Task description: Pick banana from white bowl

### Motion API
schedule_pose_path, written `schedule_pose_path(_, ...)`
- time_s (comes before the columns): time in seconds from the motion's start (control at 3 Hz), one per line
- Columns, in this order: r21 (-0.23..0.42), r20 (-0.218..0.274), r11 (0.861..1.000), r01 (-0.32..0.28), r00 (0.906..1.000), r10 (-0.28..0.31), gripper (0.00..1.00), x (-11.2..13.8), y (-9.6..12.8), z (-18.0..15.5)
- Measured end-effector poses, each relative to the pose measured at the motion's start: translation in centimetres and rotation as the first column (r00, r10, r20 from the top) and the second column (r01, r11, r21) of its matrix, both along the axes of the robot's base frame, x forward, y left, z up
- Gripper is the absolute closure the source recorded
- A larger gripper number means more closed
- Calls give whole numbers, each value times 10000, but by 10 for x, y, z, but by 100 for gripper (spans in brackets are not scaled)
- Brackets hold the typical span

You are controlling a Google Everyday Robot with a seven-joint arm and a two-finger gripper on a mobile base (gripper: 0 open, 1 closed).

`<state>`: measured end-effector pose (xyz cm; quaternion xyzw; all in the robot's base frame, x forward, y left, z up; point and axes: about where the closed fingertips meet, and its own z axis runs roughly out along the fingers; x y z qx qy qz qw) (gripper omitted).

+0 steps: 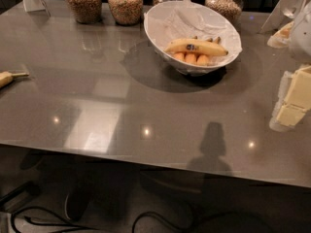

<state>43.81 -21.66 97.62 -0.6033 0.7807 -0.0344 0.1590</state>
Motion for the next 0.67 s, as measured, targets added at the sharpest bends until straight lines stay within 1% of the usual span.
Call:
schedule_pose_path(0.33,1,1,10000,0,10000,0,0,0,0,0)
schedule_pose_path(0.67,568,536,9982,-212,9984,181,0,15,9,0)
